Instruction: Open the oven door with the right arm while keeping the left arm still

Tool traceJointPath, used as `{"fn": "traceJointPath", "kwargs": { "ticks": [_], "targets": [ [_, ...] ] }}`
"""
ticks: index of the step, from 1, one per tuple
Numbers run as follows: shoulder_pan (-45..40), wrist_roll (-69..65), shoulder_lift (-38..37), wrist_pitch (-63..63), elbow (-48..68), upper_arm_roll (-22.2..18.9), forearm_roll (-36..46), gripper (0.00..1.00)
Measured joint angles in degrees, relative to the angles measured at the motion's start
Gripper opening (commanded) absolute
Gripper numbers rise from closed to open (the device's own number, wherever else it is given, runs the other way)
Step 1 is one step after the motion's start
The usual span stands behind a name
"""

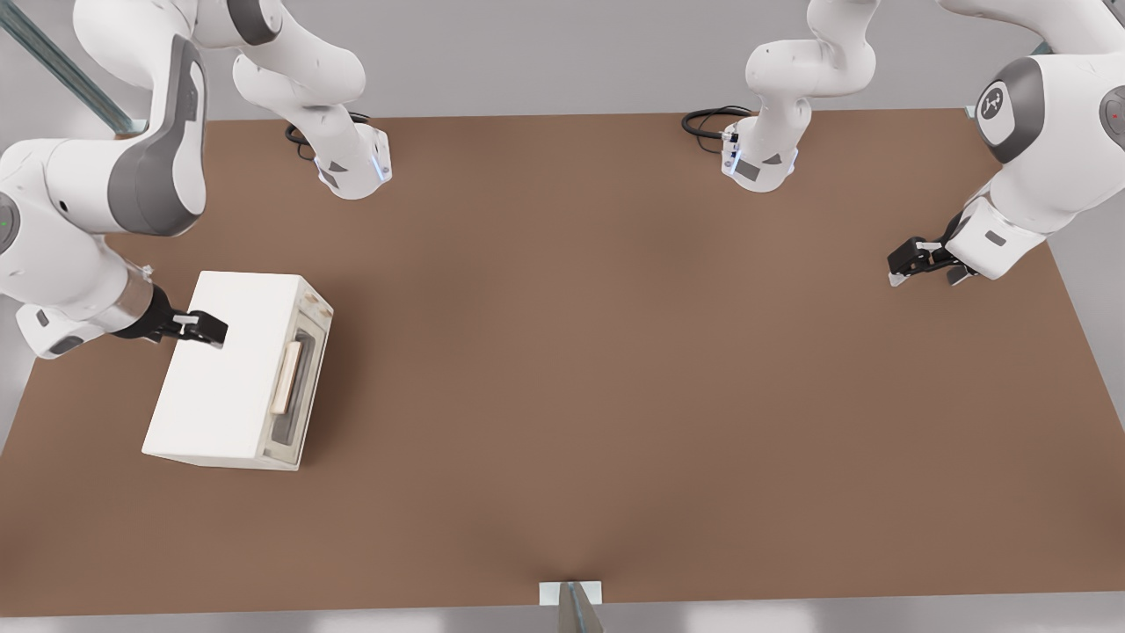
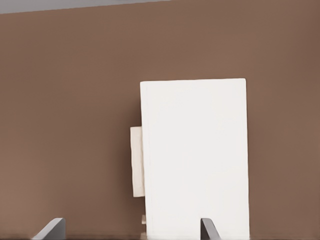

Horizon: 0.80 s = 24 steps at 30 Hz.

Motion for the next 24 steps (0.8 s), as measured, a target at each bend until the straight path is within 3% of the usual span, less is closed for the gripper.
{"fn": "traceJointPath", "kwargs": {
  "ticks": [5,7,8,9,10,12,16,24],
  "targets": [
    [1.39,-1.94,4.19,-0.79,0.28,0.29,-1.24,1.0],
    [5.49,-2.2,7.73,0.07,-0.16,0.36,-6.73,1.0],
    [7.6,-1.8,9.05,0.36,-0.59,0.33,-9.96,0.95],
    [10.54,-1.07,9.79,0.56,-1.84,0.33,-14.11,0.53],
    [13.12,-0.15,10.92,0.63,-2.69,0.34,-17.76,0.31],
    [16.97,1.98,13.32,0.32,-3.46,0.36,-23.93,0.17],
    [18.41,6.37,14.5,-0.15,-7.65,0.34,-32.09,0.0],
    [19.22,13.87,18.32,0.4,-9.59,0.48,-38.53,0.0]
  ]
}}
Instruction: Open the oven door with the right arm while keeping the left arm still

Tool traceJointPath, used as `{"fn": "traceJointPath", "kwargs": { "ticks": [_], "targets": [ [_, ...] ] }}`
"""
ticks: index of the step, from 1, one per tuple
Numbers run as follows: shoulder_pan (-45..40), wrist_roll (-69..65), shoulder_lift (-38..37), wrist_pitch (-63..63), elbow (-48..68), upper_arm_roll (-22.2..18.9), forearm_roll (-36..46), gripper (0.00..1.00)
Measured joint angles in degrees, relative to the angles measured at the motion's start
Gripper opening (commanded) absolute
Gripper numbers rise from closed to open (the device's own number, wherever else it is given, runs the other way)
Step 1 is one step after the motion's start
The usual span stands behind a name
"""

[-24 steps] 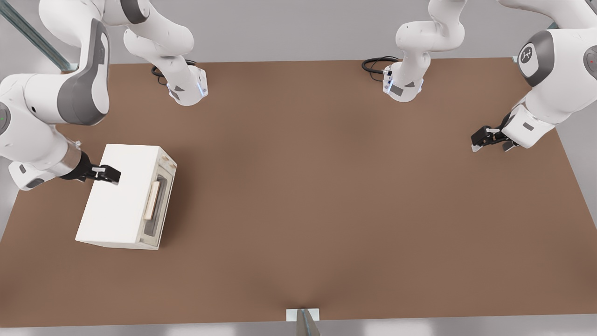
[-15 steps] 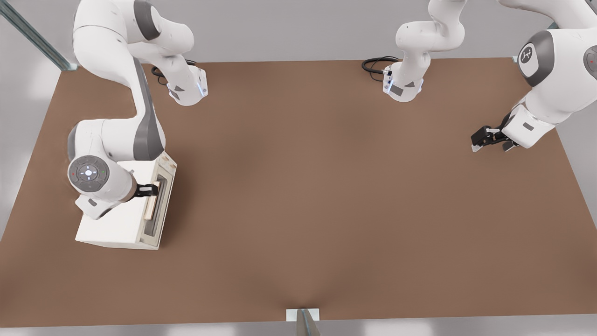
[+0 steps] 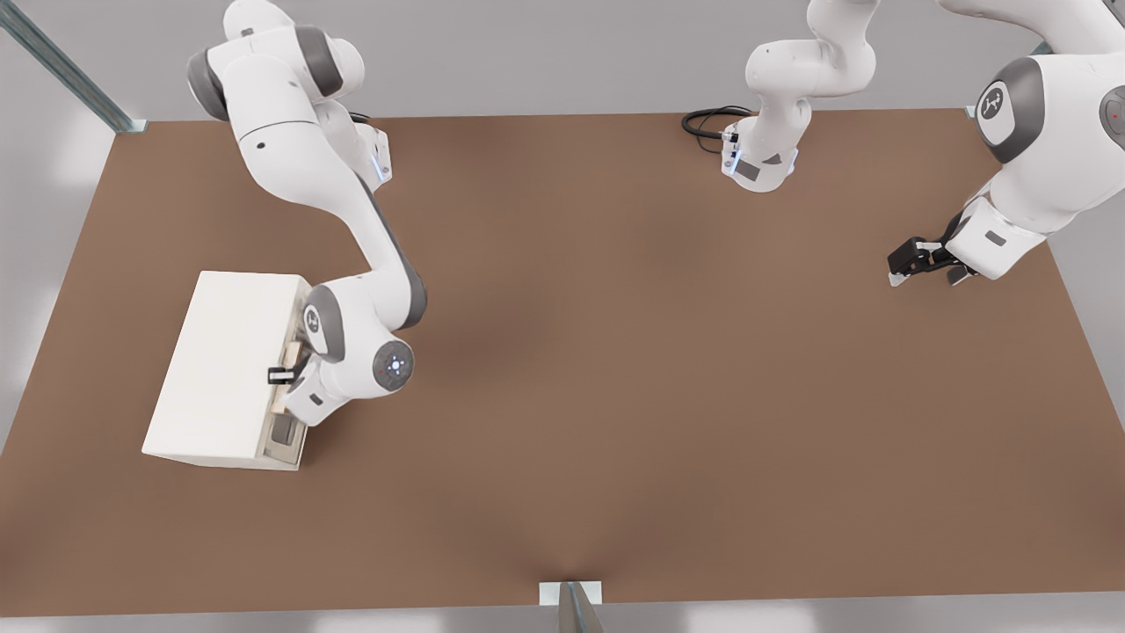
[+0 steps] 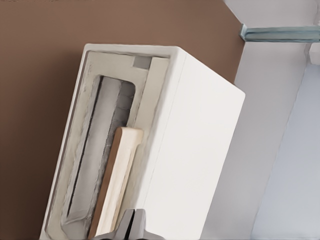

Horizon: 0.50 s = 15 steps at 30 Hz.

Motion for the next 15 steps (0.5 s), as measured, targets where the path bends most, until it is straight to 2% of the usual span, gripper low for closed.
{"fn": "traceJointPath", "kwargs": {
  "ticks": [15],
  "targets": [
    [-0.99,7.48,2.03,1.33,-1.86,0.03,-0.36,0.0]
  ]
}}
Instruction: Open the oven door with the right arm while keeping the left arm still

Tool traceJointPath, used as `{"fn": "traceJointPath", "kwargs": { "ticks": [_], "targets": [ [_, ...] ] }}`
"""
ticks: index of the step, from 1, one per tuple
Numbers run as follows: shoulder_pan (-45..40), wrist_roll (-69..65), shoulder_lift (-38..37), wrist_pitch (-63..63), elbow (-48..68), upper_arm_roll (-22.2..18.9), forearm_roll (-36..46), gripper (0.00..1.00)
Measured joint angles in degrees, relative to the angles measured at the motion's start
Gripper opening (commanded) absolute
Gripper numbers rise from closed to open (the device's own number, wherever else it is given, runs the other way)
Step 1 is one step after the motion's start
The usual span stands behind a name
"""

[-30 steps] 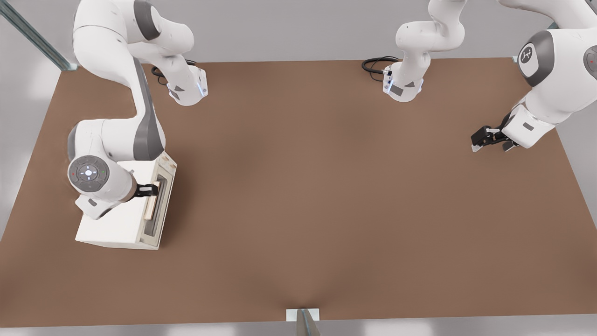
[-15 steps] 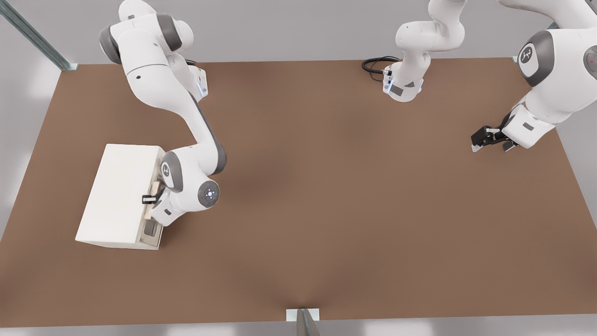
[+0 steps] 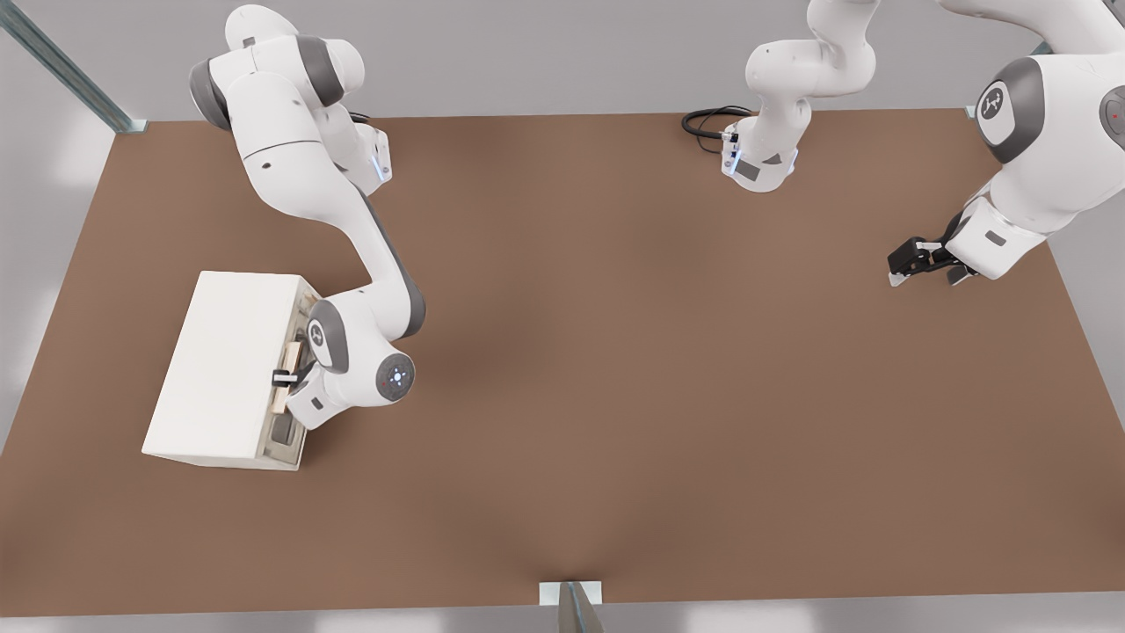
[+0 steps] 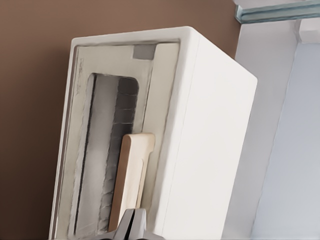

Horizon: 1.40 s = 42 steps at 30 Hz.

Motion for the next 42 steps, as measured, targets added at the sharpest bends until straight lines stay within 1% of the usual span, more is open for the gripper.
{"fn": "traceJointPath", "kwargs": {
  "ticks": [21,24,26,27,28,29,31,33,34,37,38,42],
  "targets": [
    [-0.35,4.02,0.86,-0.13,-1.24,0.11,1.05,0.0],
    [0.24,4.7,0.89,-0.36,-1.2,1.12,1.63,0.0],
    [2.66,5.76,1.7,-0.51,-0.31,1.8,3.82,0.0],
    [4.24,6.36,2.08,-0.58,0.99,1.95,5.85,0.93],
    [5.42,6.92,2.16,-0.8,3.18,2.05,8.48,1.0],
    [5.75,7.21,1.99,-1.5,6.24,2.08,11.38,1.0],
    [3.84,6.66,1.04,-3.36,13.25,2.07,16.72,1.0],
    [-1.26,4.75,-1.7,-4.51,17.68,2.08,22.72,1.0],
    [-4.13,3.5,-4.95,-4.74,17.42,2.06,25.36,1.0],
    [-10.32,-0.86,-18.09,-3.64,9.51,1.94,30.44,1.0],
    [-11.35,-2.24,-20.05,-3.19,8.3,1.73,31.52,1.0],
    [-12.22,-7.02,-20.78,-2.21,9.61,-0.54,33.76,1.0]
  ]
}}
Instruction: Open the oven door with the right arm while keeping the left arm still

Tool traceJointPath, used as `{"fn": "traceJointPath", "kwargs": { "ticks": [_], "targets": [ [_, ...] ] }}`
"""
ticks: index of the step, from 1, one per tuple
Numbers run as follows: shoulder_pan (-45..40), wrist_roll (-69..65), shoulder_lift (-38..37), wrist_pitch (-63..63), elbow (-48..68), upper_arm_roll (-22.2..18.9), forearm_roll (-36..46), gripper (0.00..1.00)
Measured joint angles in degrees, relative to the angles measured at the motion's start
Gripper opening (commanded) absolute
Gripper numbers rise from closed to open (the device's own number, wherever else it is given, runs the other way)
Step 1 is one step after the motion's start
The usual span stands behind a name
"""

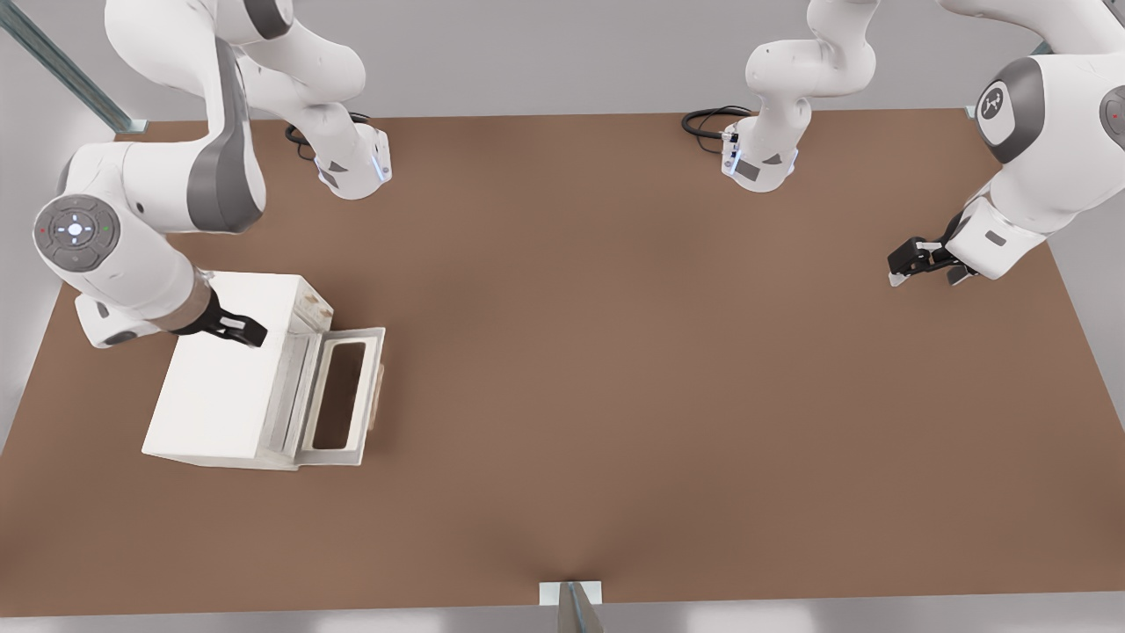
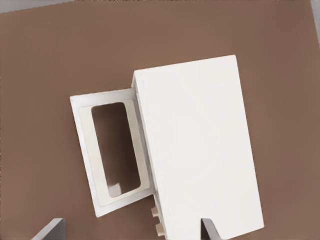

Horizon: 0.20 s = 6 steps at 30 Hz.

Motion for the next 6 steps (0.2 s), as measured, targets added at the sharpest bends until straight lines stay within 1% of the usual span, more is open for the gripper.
{"fn": "traceJointPath", "kwargs": {
  "ticks": [6],
  "targets": [
    [0.06,-6.0,1.35,0.42,0.07,-1.85,1.4,1.0]
  ]
}}
